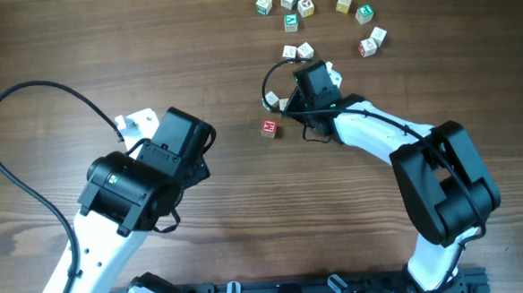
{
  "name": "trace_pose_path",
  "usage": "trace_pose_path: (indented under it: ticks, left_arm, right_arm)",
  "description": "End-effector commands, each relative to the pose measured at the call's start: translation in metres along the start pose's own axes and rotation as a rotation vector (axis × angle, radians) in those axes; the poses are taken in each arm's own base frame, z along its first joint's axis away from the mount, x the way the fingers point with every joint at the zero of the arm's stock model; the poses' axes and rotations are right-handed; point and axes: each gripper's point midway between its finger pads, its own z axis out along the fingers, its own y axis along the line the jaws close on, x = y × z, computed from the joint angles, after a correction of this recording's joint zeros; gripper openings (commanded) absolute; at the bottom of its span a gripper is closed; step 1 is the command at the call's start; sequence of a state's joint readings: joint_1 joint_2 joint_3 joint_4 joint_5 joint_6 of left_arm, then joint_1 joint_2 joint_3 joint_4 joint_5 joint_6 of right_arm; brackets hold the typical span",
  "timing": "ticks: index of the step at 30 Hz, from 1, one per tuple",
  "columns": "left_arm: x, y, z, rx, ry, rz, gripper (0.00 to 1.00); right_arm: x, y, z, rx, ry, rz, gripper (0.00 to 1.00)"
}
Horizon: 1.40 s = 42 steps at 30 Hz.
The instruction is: Form a circle
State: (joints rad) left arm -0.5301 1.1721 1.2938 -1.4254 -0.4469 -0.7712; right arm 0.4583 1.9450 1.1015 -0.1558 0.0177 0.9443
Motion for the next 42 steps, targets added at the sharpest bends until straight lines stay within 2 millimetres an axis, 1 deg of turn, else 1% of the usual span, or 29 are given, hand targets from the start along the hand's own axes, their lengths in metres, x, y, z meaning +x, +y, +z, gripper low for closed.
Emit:
trace_pose_path:
  ticks: [1, 4, 5, 7, 8, 10, 13, 18, 21, 23, 25, 30, 31, 34, 36, 40, 42]
  left_arm:
    - [0.000, 0.002, 0.000, -0.001, -0.003, 0.001, 1.00]
    - [0.000, 0.002, 0.000, -0.001, -0.003, 0.001, 1.00]
    - [0.000, 0.002, 0.000, -0.001, -0.003, 0.001, 1.00]
    - [0.000, 0.002, 0.000, -0.002, -0.004, 0.001, 1.00]
    - [0.000, 0.002, 0.000, -0.001, -0.004, 0.001, 1.00]
    - [0.000, 0.002, 0.000, -0.001, -0.003, 0.001, 1.00]
    - [0.000, 0.002, 0.000, -0.001, -0.003, 0.001, 1.00]
    - [0.000, 0.002, 0.000, -0.001, -0.003, 0.001, 1.00]
    - [0.000, 0.002, 0.000, -0.001, -0.004, 0.001, 1.00]
    - [0.000, 0.002, 0.000, -0.001, -0.003, 0.001, 1.00]
    - [0.000, 0.002, 0.000, -0.001, -0.003, 0.001, 1.00]
    - [0.000, 0.002, 0.000, -0.001, -0.003, 0.001, 1.00]
    - [0.000, 0.002, 0.000, -0.001, -0.003, 0.001, 1.00]
    - [0.000, 0.002, 0.000, -0.002, -0.004, 0.001, 1.00]
    - [0.000, 0.002, 0.000, -0.001, -0.003, 0.001, 1.00]
    - [0.000, 0.002, 0.000, -0.001, -0.003, 0.001, 1.00]
    - [0.000, 0.002, 0.000, -0.002, -0.004, 0.001, 1.00]
  right_arm:
    - [0.002, -0.018, 0.005, 0.072, -0.012, 0.014, 0.04]
    - [-0.004, -0.034, -0.004, 0.146, -0.043, 0.084, 0.04]
    - [-0.007, -0.042, -0.011, 0.183, -0.056, 0.119, 0.05]
    - [-0.007, -0.049, -0.021, 0.219, -0.060, 0.139, 0.05]
    - [-0.005, -0.048, -0.026, 0.218, -0.045, 0.124, 0.05]
    - [0.007, -0.041, -0.031, 0.188, 0.020, 0.076, 0.05]
    - [0.036, -0.021, -0.034, 0.106, 0.151, -0.002, 0.04]
    - [0.078, -0.023, -0.042, 0.150, 0.267, -0.037, 0.05]
    - [0.098, -0.014, -0.045, 0.136, 0.311, -0.058, 0.05]
    - [0.106, -0.009, -0.046, 0.127, 0.317, -0.086, 0.05]
    - [0.108, -0.002, -0.045, 0.099, 0.313, -0.128, 0.05]
    - [0.108, -0.001, -0.045, 0.097, 0.311, -0.121, 0.04]
    - [0.108, 0.000, -0.045, 0.094, 0.311, -0.120, 0.08]
    - [0.107, 0.004, -0.045, 0.082, 0.311, -0.121, 0.35]
    - [0.102, 0.012, -0.047, 0.066, 0.295, -0.130, 0.62]
    - [0.093, 0.024, -0.047, 0.035, 0.263, -0.148, 0.72]
    - [0.089, 0.028, -0.047, 0.023, 0.246, -0.150, 0.75]
